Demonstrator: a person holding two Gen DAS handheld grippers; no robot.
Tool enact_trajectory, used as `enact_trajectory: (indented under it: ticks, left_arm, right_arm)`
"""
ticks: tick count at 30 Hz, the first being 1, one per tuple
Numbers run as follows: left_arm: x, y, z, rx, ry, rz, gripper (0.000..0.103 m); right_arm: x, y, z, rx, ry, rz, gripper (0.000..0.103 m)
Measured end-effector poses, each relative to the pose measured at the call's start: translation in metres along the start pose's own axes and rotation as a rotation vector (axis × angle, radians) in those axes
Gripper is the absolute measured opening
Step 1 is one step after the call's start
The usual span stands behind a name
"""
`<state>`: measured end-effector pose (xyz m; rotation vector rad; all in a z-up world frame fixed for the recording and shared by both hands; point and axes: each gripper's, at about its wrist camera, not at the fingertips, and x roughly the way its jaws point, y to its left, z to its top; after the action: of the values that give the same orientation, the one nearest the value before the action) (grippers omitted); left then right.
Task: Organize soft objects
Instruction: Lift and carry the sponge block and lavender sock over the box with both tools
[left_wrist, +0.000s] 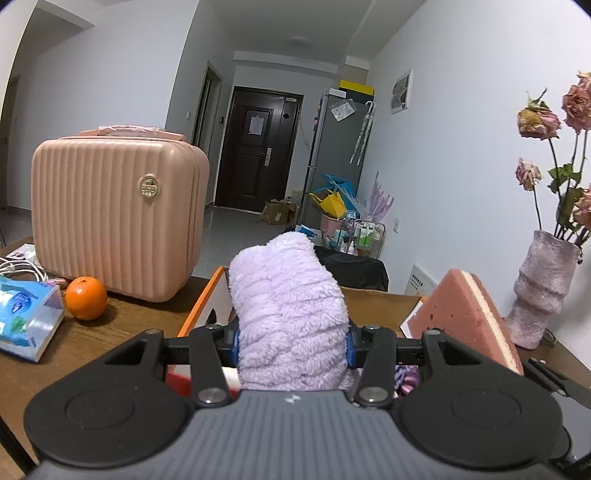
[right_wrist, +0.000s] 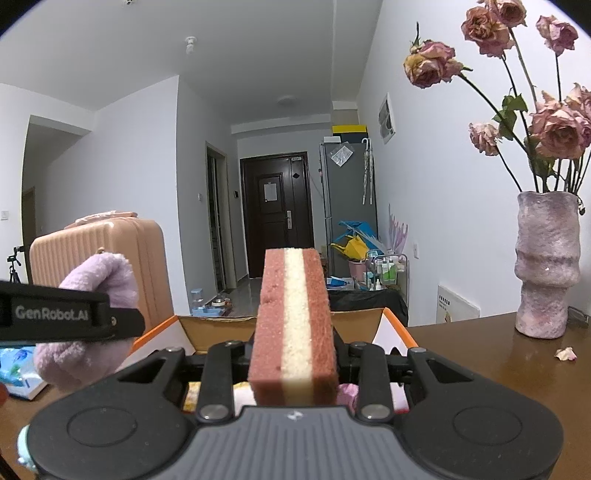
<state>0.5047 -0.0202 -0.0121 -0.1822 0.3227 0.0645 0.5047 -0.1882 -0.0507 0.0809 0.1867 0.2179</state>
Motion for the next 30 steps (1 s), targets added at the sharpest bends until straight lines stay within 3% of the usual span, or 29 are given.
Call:
enact_trajectory:
  ticks: [30]
  left_arm:
    - [0.1,-0.002,0.007,0.064,0.006,0.06,0.048]
  right_arm:
    - [0.099,-0.029,0.015,-0.035,0.081,-0.064,0.031]
